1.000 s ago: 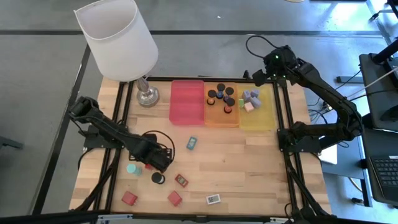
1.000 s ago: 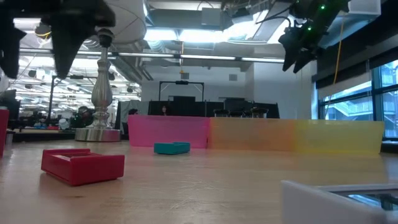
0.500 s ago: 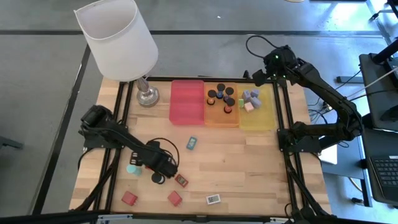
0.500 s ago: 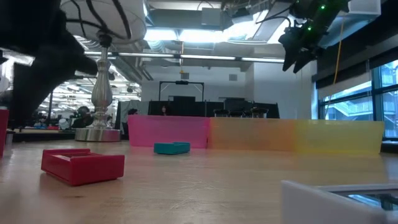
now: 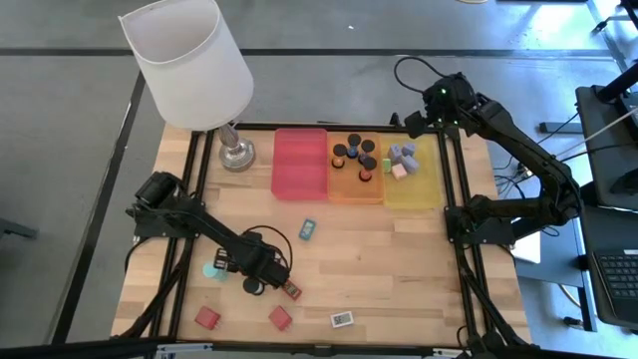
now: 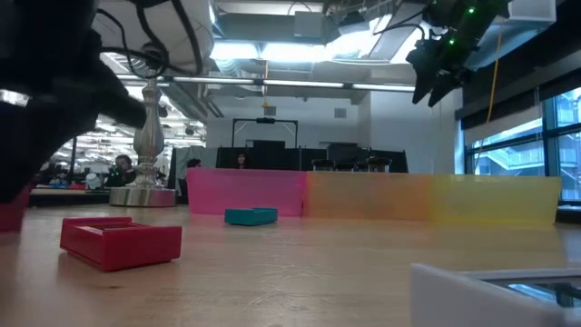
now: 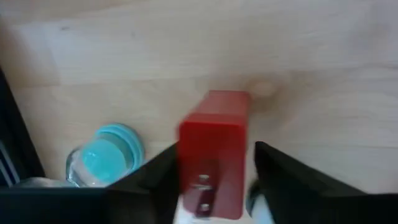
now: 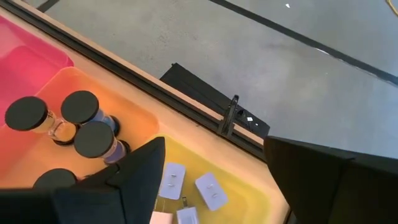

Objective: Pick & Place Office items
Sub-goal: Put the top red charger adapter into the yellow bin

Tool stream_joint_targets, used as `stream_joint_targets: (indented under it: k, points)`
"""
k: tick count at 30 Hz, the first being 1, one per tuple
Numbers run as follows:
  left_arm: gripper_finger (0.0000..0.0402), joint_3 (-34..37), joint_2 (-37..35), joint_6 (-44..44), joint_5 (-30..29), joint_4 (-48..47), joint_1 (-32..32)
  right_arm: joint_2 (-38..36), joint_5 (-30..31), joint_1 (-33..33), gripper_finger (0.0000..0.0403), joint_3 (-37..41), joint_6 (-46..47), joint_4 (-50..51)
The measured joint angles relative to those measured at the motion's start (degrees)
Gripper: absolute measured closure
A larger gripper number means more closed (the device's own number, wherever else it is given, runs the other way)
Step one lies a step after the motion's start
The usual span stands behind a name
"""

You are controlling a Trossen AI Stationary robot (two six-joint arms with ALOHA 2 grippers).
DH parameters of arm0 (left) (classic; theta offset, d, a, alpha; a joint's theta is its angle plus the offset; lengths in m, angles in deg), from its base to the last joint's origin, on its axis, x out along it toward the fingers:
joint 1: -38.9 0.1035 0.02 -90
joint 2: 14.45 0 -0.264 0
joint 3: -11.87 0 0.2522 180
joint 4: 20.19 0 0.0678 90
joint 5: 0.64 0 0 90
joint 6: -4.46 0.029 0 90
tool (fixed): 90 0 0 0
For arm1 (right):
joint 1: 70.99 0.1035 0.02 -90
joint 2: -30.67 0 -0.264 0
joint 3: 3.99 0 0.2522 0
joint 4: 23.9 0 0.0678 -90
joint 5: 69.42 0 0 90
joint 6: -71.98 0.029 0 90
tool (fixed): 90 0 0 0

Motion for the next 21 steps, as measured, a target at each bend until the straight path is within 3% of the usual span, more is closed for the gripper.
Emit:
stream_joint_targets:
  k: [3,5,10,13,17,21]
  points:
    - [0.0283,0.0,-2.09,1.06,-3.8,-0.04,0.72,0.0,-0.51,0.0,0.0128,0.0,0.54,0.0]
    - [0.0285,0.0,-4.5,1.22,-9.92,-0.02,1.36,0.0,-2.94,0.0,0.0128,0.0,0.53,-0.04]
    - [0.0285,-0.02,-13.15,1.27,-33.08,0.63,4.03,0.0,-18.52,0.34,0.0128,0.0,0.53,-1.52]
    - [0.0285,-0.02,-18.14,5.64,-47.99,4.13,5.9,0.0,-29.41,1.82,0.0128,0.0,0.53,-4.32]
    - [0.0285,-0.02,-22.81,22.55,-58.55,15.69,9.58,0.0,-39.45,5.34,0.0128,0.0,2.12,-9.64]
    - [0.0285,-0.02,-24.23,46.58,-58.61,34.8,14.54,0.0,-43.23,10.55,0.0128,0.0,4.35,-18.17]
